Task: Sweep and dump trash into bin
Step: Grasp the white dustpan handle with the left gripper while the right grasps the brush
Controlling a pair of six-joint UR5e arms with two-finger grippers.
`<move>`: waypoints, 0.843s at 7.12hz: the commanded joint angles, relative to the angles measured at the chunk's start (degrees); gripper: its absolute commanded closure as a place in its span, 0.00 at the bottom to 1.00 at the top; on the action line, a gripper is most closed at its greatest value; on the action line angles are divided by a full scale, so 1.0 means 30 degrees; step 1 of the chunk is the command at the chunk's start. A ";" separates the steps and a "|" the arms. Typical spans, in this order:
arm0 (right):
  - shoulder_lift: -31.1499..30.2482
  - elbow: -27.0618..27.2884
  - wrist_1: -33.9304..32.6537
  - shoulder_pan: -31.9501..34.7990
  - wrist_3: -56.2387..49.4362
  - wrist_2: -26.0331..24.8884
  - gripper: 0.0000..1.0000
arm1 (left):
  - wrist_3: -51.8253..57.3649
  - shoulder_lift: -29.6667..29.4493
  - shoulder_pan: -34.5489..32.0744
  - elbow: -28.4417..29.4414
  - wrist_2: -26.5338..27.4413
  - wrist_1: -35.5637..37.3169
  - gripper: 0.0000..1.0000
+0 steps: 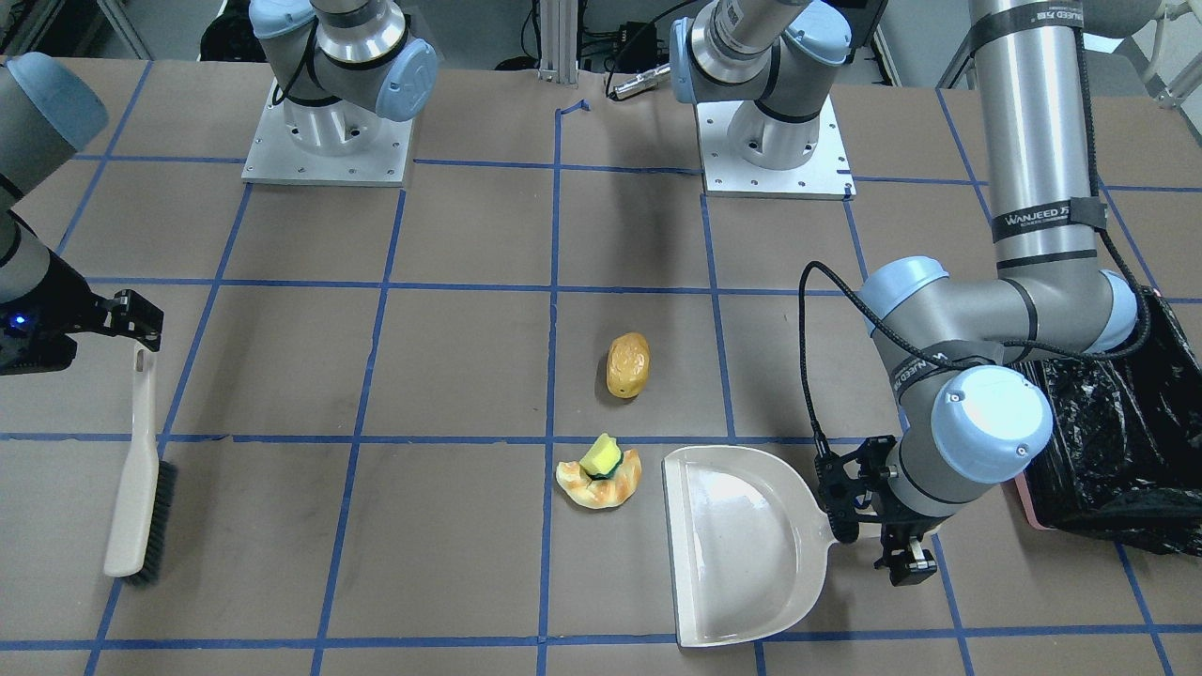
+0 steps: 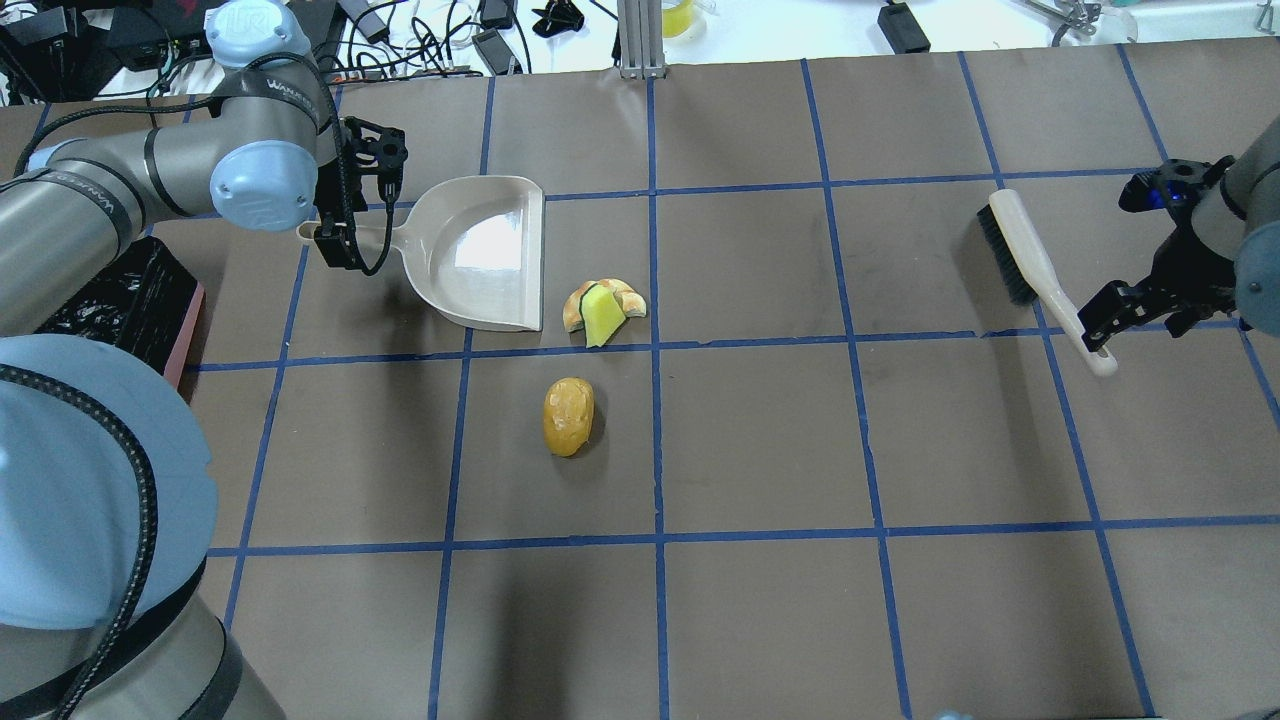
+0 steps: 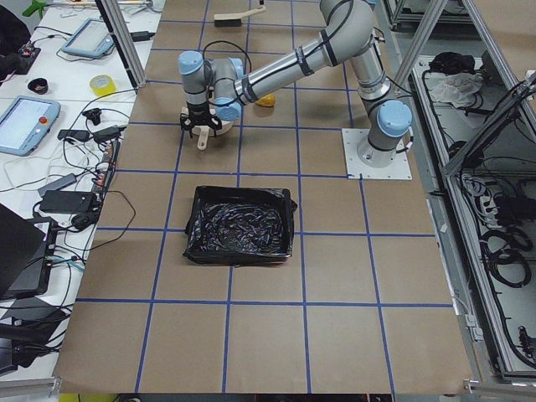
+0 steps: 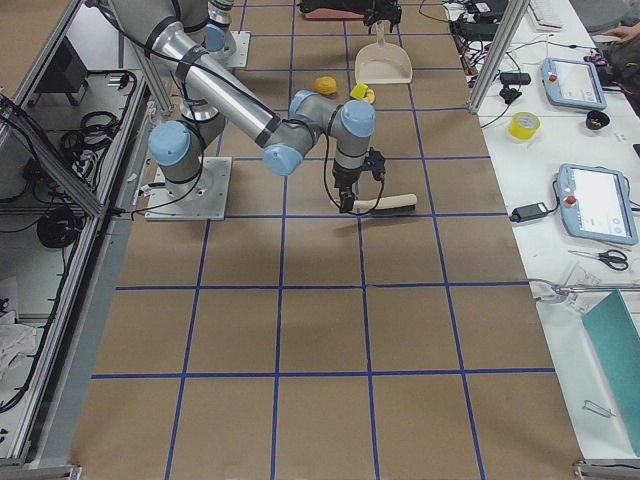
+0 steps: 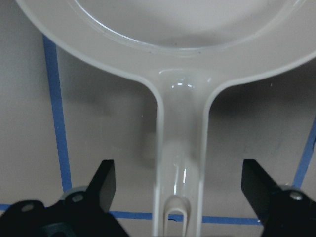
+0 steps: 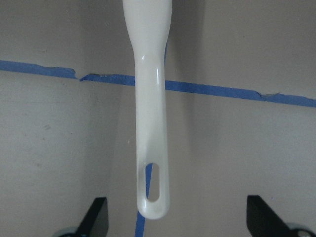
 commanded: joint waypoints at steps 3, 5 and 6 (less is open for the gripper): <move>0.1082 0.0577 -0.1067 0.0014 0.0136 0.0170 0.23 | 0.0156 0.0469 0.0176 -0.0772 -0.0505 0.1582 0.17; 0.1085 0.0547 -0.1097 0.0014 0.0223 0.0199 0.22 | 0.0127 0.0734 0.0818 -0.2211 -0.0970 0.2998 0.21; 0.1056 0.0431 -0.1126 0.0014 0.0252 0.0200 0.22 | 0.0098 0.0793 0.0821 -0.2185 -0.1031 0.2971 0.21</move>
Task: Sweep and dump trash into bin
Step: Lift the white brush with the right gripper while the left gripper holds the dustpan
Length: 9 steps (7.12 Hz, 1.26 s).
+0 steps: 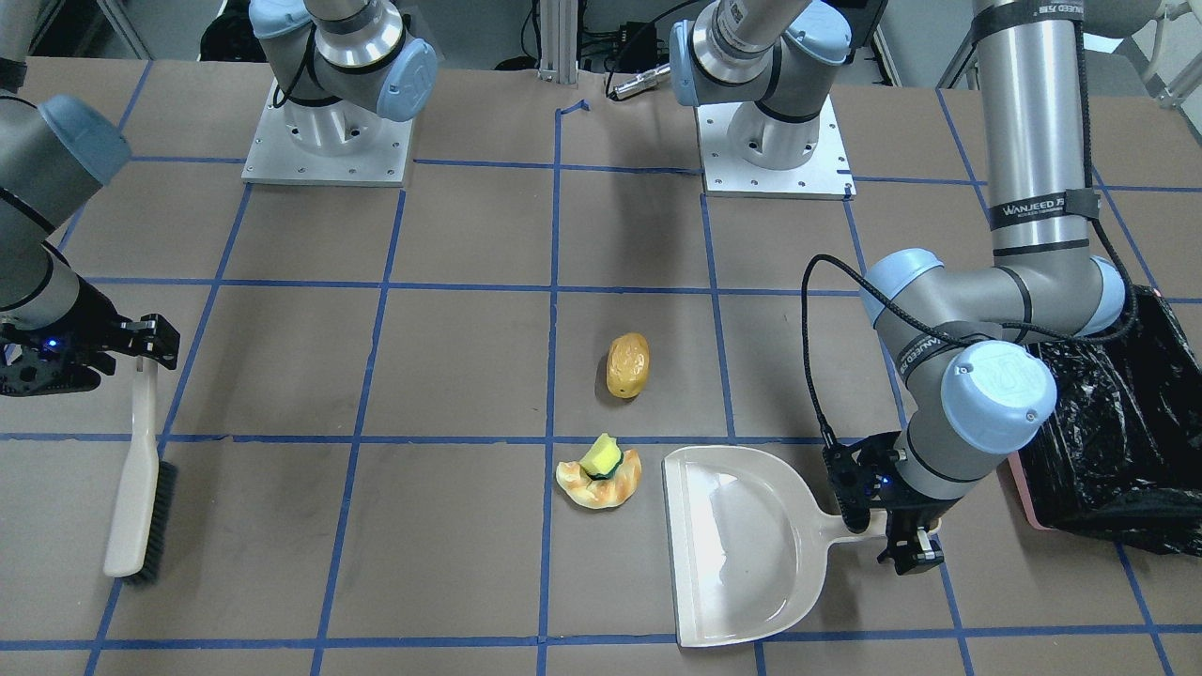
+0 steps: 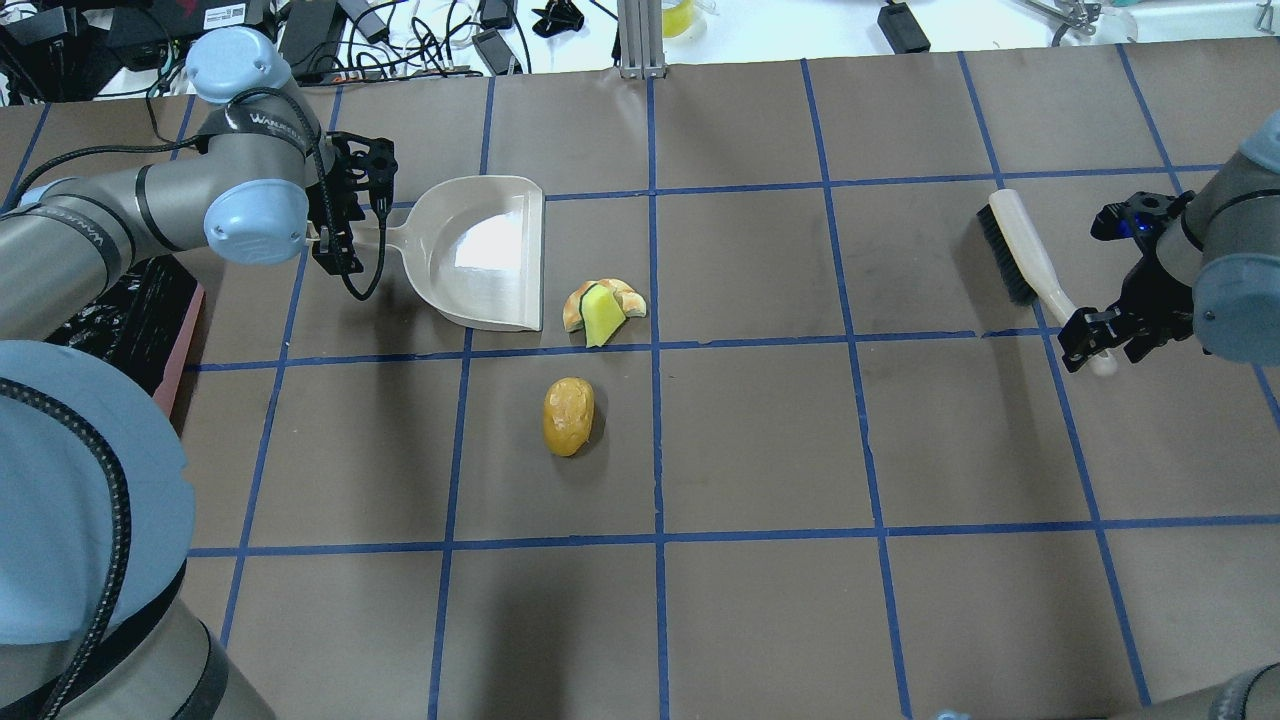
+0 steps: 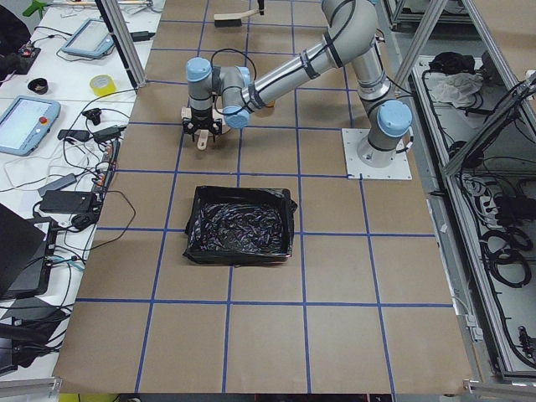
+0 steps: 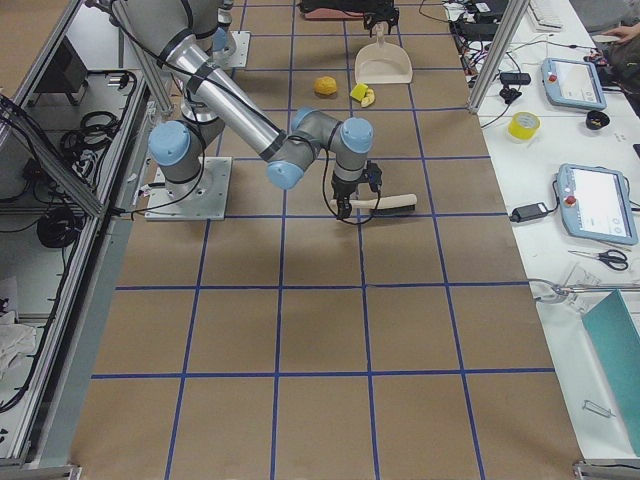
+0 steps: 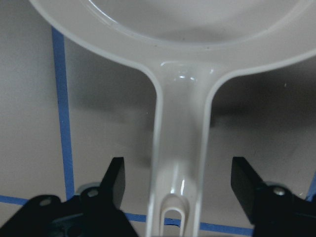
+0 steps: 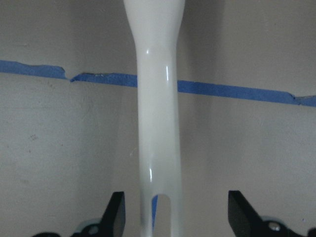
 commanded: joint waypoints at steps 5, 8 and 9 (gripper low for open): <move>0.0142 -0.0530 0.0200 0.0030 0.1013 0.1007 0.22 | -0.0086 0.0200 0.0135 -0.0286 -0.0167 0.0240 1.00; 0.0524 -0.0588 0.0142 0.0030 0.0897 0.0978 0.35 | -0.0232 0.0317 0.0077 -0.0287 -0.0021 0.0095 1.00; 0.0495 -0.0617 0.0083 0.0030 0.0955 0.0978 0.41 | -0.0174 0.0318 0.0019 -0.0258 0.0067 -0.0138 1.00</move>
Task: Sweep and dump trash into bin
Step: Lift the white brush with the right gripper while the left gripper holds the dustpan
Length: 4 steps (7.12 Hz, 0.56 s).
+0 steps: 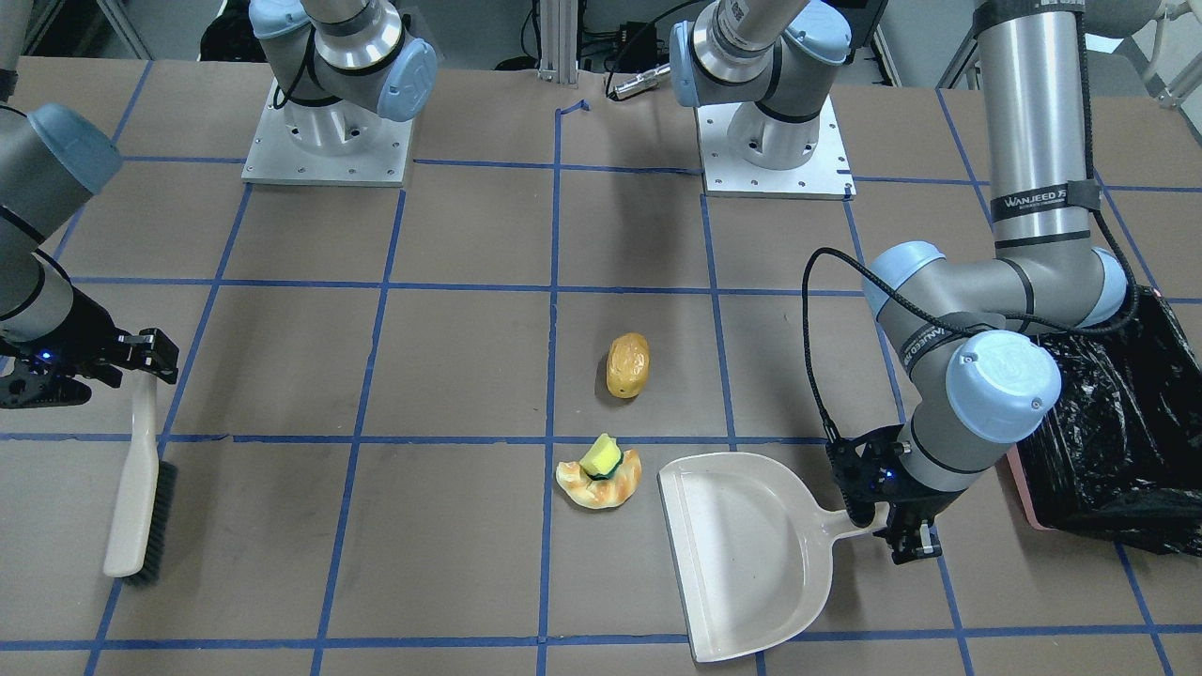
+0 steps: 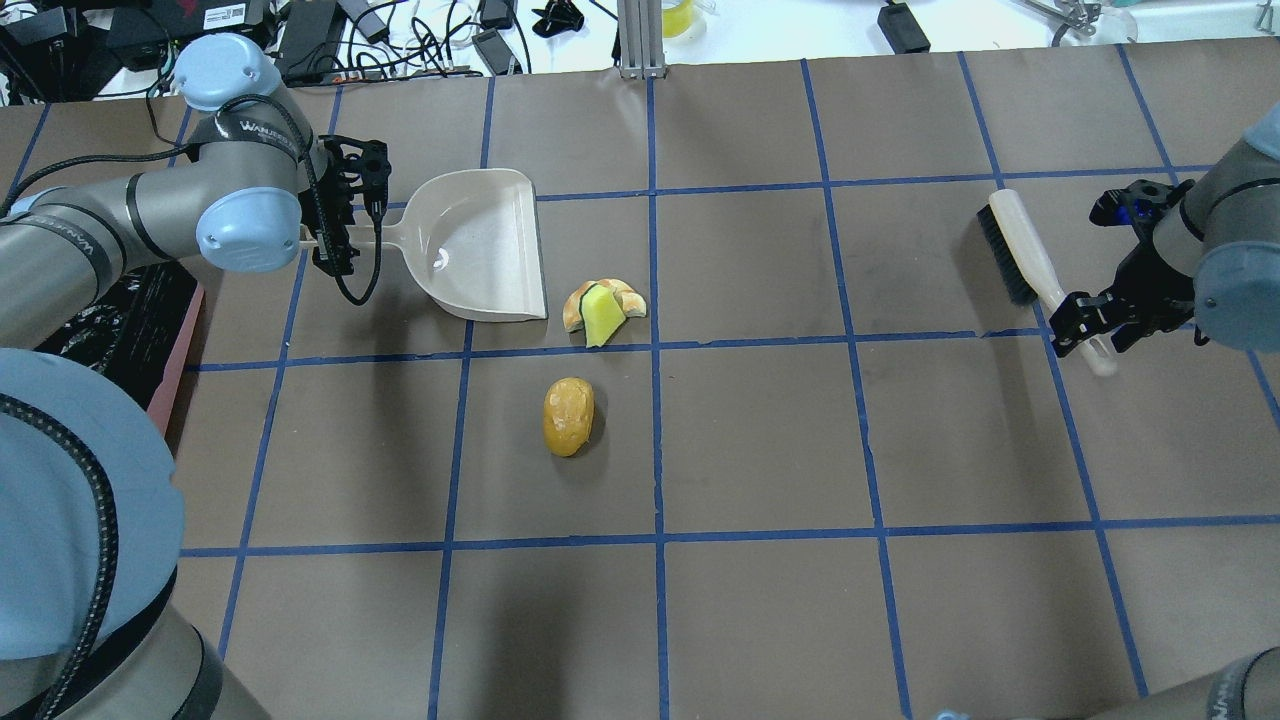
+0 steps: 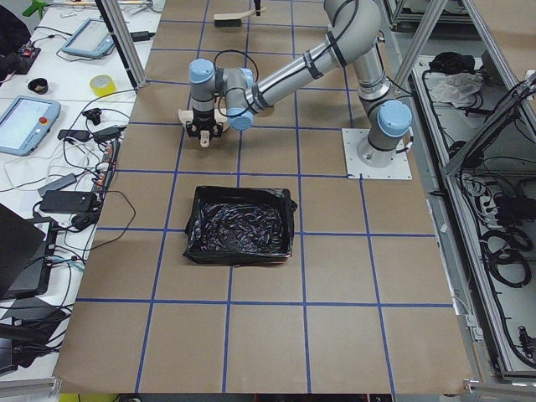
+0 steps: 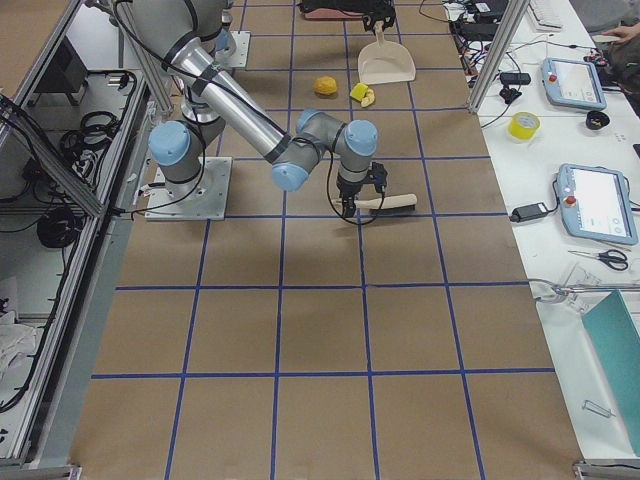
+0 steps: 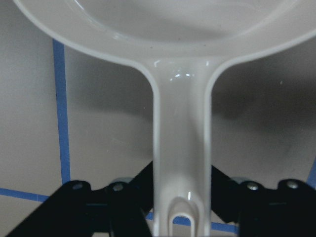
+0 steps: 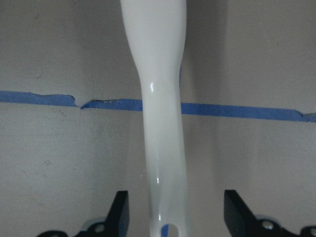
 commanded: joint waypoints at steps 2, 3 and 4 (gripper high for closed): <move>-0.0058 -0.0029 -0.0057 0.0001 0.0067 0.0021 0.57 | 0.0033 -0.0005 -0.0191 -0.0004 0.0106 -0.0220 1.00; -0.0030 -0.0029 0.0030 0.0001 0.0067 0.0021 0.68 | 0.0091 0.0052 -0.0337 -0.0004 0.0193 -0.0307 1.00; -0.0058 -0.0029 0.0060 0.0001 0.0067 0.0021 0.93 | 0.0324 0.0082 -0.0396 0.0025 0.0194 -0.0366 1.00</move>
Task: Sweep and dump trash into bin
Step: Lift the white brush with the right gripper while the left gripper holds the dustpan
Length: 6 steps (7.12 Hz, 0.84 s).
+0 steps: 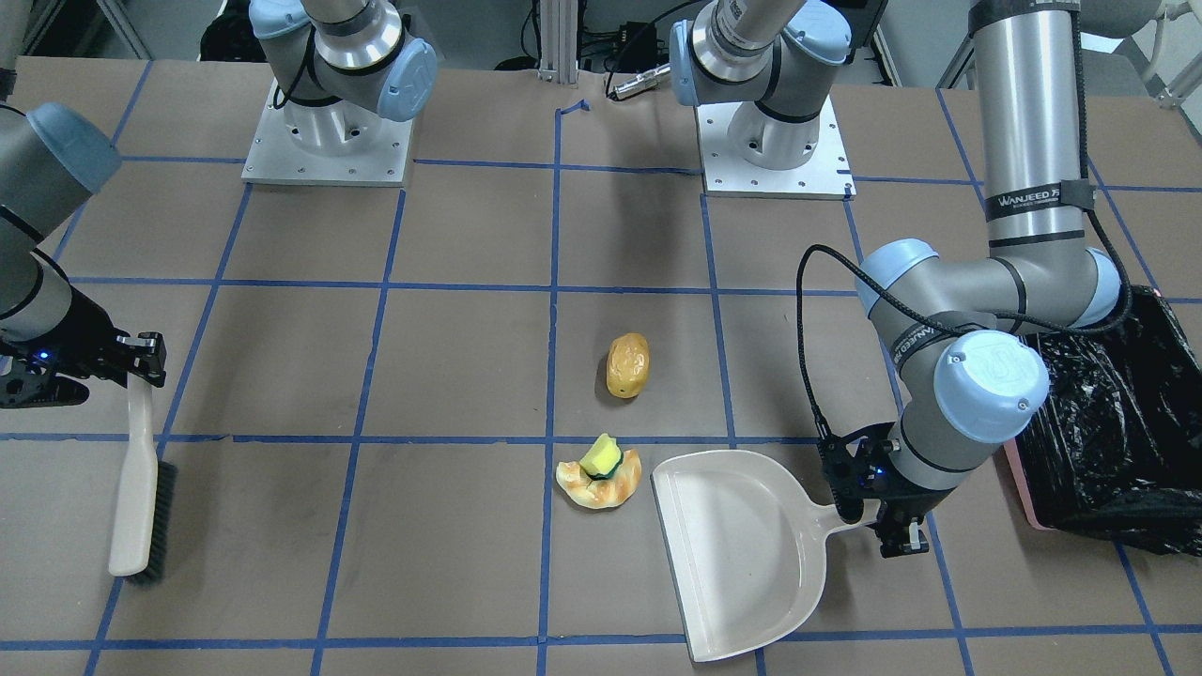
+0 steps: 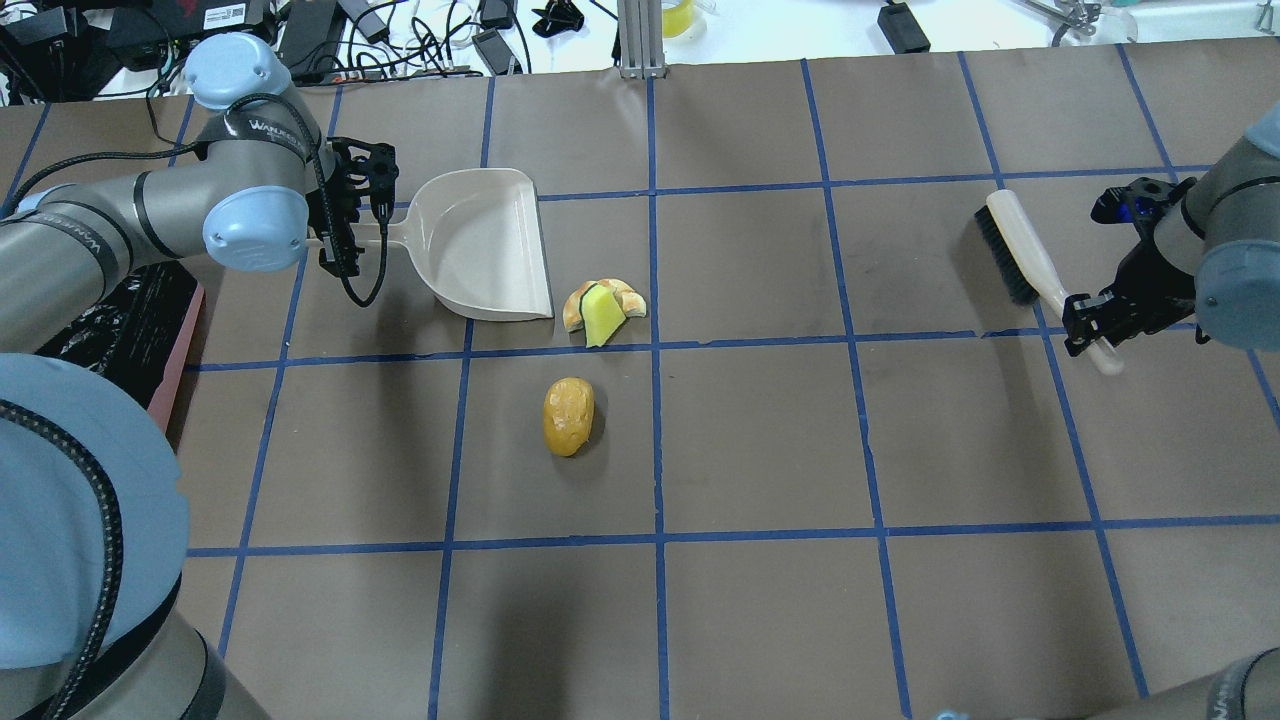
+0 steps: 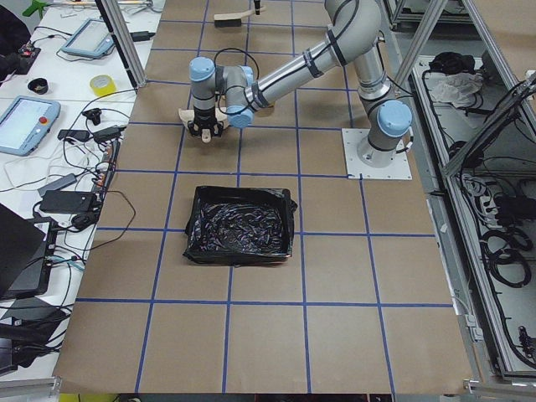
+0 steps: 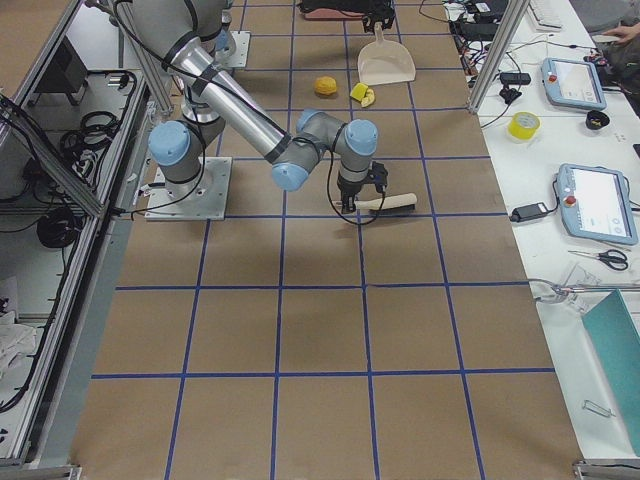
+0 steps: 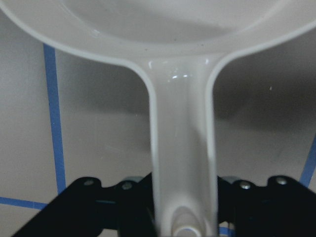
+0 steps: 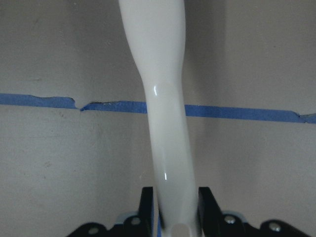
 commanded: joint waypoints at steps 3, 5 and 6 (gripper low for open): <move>-0.0281 -0.0292 0.0635 0.0319 0.0205 -0.0055 1.00 | -0.0002 0.0241 -0.0102 0.0054 0.0029 -0.0164 1.00; -0.0456 -0.1752 0.2708 0.3816 0.5796 0.0032 1.00 | 0.0057 0.0065 -0.0073 0.0054 -0.0029 -0.0193 0.40; -0.0516 -0.2049 0.2716 0.6129 0.8326 0.0004 1.00 | -0.0001 0.0094 -0.0073 0.0025 -0.0029 -0.0193 0.25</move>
